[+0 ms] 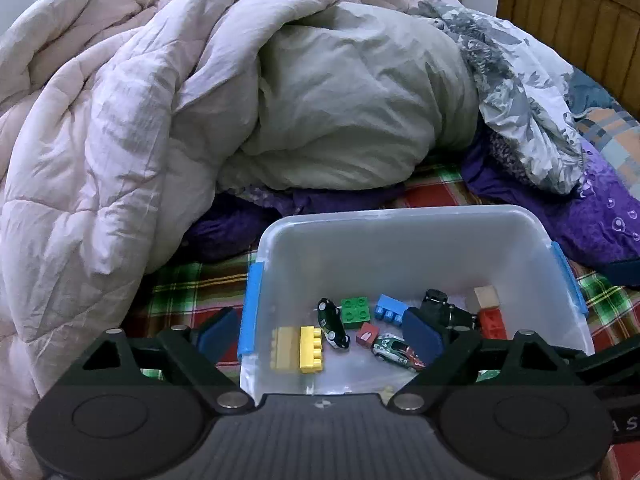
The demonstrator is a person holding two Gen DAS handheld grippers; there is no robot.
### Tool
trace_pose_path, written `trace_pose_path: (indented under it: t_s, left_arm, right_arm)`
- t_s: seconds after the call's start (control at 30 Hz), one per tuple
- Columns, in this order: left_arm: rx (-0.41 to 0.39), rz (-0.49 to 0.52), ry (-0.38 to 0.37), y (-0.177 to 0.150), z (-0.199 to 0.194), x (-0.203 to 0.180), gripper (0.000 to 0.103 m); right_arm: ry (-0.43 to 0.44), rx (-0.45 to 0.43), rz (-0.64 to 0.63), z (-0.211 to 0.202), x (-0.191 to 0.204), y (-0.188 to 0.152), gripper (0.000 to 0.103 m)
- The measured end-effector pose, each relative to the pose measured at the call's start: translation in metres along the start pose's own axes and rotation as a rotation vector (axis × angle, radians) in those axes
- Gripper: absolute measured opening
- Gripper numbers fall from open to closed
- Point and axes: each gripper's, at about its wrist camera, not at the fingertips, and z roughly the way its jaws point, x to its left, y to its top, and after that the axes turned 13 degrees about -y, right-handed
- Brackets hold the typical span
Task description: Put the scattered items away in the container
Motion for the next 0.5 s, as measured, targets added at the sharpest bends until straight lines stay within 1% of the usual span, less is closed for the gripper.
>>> trace_pose_path:
  t_s: [0.27,0.37,0.5]
  left_arm:
    - [0.001,-0.006,0.003,0.001,0.003,0.001,0.091]
    - [-0.006,0.009,0.021,0.001,0.005,-0.001,0.091]
    - [-0.005,0.024,0.019,-0.001,0.009,-0.004,0.091]
  right_arm:
    - [-0.015,0.013,0.006,0.009,0.000,-0.002,0.103]
    - [-0.021,0.012,0.006,0.012,0.000,-0.003,0.103]
    - [-0.020,0.018,0.012,0.015,-0.001,-0.005,0.103]
